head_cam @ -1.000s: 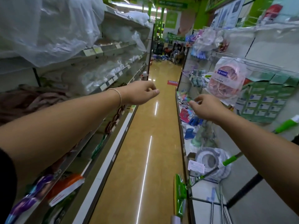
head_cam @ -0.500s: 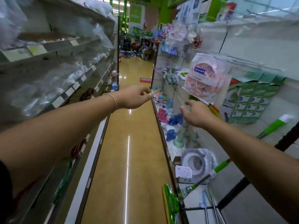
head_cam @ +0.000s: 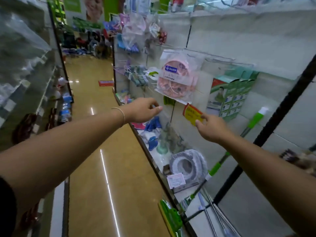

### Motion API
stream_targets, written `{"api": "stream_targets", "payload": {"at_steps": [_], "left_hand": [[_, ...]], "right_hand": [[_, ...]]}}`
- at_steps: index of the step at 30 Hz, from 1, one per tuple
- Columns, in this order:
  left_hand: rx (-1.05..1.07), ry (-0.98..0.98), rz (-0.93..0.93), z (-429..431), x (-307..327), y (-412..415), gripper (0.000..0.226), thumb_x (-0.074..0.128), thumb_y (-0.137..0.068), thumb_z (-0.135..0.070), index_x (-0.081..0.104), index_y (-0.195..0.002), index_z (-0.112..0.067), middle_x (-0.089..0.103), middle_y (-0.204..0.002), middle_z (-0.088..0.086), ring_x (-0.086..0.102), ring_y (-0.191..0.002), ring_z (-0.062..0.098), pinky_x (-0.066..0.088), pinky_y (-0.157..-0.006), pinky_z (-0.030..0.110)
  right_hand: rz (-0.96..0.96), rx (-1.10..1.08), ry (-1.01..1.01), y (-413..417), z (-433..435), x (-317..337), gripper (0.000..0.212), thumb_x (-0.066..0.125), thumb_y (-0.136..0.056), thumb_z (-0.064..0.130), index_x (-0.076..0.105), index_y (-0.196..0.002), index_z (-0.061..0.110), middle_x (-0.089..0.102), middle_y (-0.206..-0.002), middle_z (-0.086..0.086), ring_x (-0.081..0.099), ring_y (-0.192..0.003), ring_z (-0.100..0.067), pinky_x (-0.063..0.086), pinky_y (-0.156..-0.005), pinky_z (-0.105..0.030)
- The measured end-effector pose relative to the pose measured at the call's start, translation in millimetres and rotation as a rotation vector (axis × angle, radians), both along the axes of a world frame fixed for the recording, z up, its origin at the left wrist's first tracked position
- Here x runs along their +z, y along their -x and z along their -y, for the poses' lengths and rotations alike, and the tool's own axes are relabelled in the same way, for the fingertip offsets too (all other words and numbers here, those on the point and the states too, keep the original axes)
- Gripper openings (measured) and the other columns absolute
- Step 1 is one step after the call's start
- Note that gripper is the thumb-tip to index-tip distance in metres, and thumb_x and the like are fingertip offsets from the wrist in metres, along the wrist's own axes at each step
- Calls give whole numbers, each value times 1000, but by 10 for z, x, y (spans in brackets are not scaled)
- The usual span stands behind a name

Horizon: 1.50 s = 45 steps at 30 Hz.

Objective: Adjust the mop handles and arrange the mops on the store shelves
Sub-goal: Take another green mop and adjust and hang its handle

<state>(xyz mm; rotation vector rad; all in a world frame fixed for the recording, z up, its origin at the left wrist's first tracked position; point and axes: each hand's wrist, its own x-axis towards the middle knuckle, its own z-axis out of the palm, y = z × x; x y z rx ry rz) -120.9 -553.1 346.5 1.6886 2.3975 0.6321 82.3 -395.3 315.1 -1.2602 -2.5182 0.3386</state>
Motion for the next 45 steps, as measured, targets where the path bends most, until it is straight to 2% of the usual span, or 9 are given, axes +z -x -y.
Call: {"api": "stream_targets", "payload": {"at_steps": [4, 8, 16, 20, 24, 29, 33, 40, 45], "left_hand": [[-99, -3, 1, -444, -52, -32, 45, 42, -100, -48, 56, -129, -16, 62, -124, 8, 59, -110, 23, 49, -97, 42], [-189, 9, 8, -903, -134, -155, 43, 44, -100, -45, 57, -127, -14, 63, -123, 8, 60, -108, 23, 49, -97, 39], [-334, 42, -35, -1975, -297, -317, 42, 44, -99, -48, 58, -125, -18, 63, -122, 7, 59, -107, 23, 49, -95, 37], [-394, 51, -37, -2530, -365, -461, 40, 45, -99, -49, 61, -118, -18, 66, -108, 3, 61, -99, 22, 49, -85, 32], [-457, 75, -41, -3093, -504, -623, 38, 46, -98, -48, 63, -114, -18, 68, -109, 6, 62, -99, 24, 52, -90, 38], [-519, 130, -20, -3590, -852, -836, 39, 46, -99, -46, 61, -119, -16, 66, -114, 8, 61, -103, 25, 46, -84, 30], [-569, 186, 25, -3893, -1181, -944, 44, 48, -99, -44, 59, -127, -12, 65, -123, 11, 60, -111, 27, 48, -95, 33], [-667, 194, 80, -4458, -1750, -1056, 35, 52, -98, -36, 63, -117, -9, 69, -113, 13, 63, -106, 30, 49, -88, 32], [-716, 257, 128, -4841, -2337, -1162, 36, 53, -98, -29, 58, -126, -5, 70, -107, 18, 63, -101, 33, 44, -85, 30]], "right_hand": [[11, -79, 4, -150, -269, -42, 46, 49, -97, 42, 60, -125, 8, 62, -127, -19, 58, -113, -37, 46, -91, -37], [7, -175, 47, -340, -515, -131, 53, 47, -99, 42, 52, -138, 6, 54, -141, -17, 51, -127, -36, 42, -104, -39], [-19, -313, 109, -565, -1251, -356, 56, 47, -100, 40, 48, -143, 5, 51, -146, -17, 48, -133, -33, 38, -107, -36], [-43, -371, 142, -663, -1659, -454, 56, 49, -100, 41, 48, -143, 7, 53, -143, -15, 49, -131, -33, 39, -107, -36], [-40, -414, 163, -823, -2082, -593, 52, 49, -99, 40, 54, -137, 6, 55, -140, -16, 51, -128, -33, 41, -102, -33], [-54, -485, 215, -1048, -2396, -919, 50, 50, -100, 37, 54, -136, 3, 58, -135, -19, 54, -124, -35, 43, -97, -33], [-68, -562, 263, -1176, -2612, -1276, 46, 50, -98, 39, 62, -123, 3, 63, -126, -20, 58, -116, -36, 46, -90, -33], [-131, -658, 386, -1188, -2869, -1821, 40, 52, -95, 38, 65, -109, 3, 67, -108, -19, 62, -105, -38, 46, -79, -32], [-148, -757, 445, -1085, -3026, -2253, 39, 53, -97, 39, 64, -117, 7, 66, -118, -16, 60, -112, -34, 44, -84, -29]]}}
